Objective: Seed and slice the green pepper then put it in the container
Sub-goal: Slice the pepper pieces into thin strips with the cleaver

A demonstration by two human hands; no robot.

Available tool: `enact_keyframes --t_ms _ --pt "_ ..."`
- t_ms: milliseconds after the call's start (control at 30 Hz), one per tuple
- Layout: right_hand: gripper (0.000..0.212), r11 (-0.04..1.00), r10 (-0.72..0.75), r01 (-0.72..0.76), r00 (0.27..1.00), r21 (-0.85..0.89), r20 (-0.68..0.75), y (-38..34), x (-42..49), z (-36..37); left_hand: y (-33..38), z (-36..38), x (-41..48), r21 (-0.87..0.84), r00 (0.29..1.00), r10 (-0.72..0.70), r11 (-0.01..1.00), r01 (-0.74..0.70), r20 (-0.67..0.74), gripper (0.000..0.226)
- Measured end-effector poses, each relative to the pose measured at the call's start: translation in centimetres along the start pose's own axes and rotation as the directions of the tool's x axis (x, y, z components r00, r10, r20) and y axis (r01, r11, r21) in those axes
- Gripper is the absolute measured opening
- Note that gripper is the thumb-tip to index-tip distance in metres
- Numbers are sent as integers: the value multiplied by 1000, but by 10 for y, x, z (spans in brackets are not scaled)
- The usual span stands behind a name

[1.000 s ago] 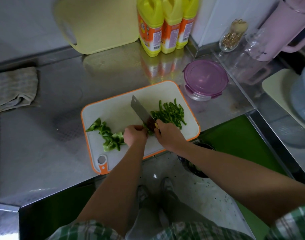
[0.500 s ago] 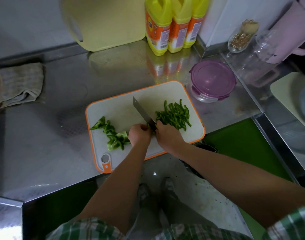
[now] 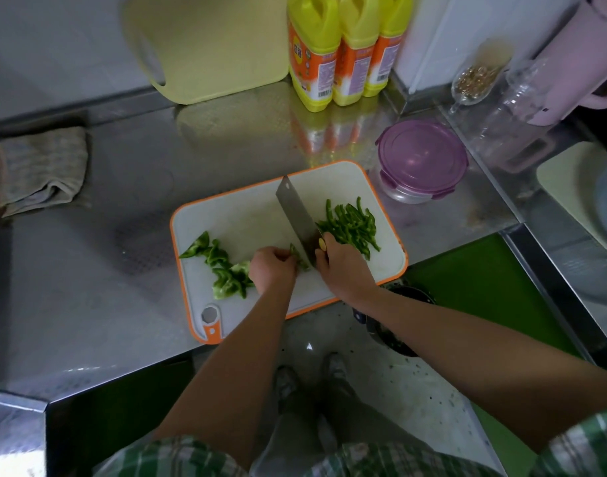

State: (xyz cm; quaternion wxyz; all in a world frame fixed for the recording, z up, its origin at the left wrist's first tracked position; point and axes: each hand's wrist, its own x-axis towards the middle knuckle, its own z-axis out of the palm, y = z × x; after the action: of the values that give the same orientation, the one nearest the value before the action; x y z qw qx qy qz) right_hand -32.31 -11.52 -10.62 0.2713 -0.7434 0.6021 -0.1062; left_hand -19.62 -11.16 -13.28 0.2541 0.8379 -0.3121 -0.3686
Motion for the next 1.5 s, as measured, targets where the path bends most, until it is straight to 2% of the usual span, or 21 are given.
enact_keyframes --t_ms 233,300,367,667,967,1500 --pt "15 999 -42 41 996 16 76 0 -10 -2 3 0 -1 -50 998 -63 997 62 -21 7" --pt "15 1000 -25 24 996 18 89 -4 -10 0 4 1 -1 -73 997 -79 994 77 -21 4" --pt "14 1000 7 -6 995 -2 96 -8 -9 2 4 1 0 -85 995 -98 992 96 -18 11" --pt "15 997 32 -28 998 -73 59 -12 -11 10 9 1 -1 -116 991 -132 985 130 -3 9" --pt "13 998 36 -33 998 -48 49 -9 -15 12 8 3 2 -100 992 -126 987 125 -5 9" --pt "12 998 37 -36 999 -48 33 -10 -13 11 2 11 9 -140 992 -121 983 116 -27 22"
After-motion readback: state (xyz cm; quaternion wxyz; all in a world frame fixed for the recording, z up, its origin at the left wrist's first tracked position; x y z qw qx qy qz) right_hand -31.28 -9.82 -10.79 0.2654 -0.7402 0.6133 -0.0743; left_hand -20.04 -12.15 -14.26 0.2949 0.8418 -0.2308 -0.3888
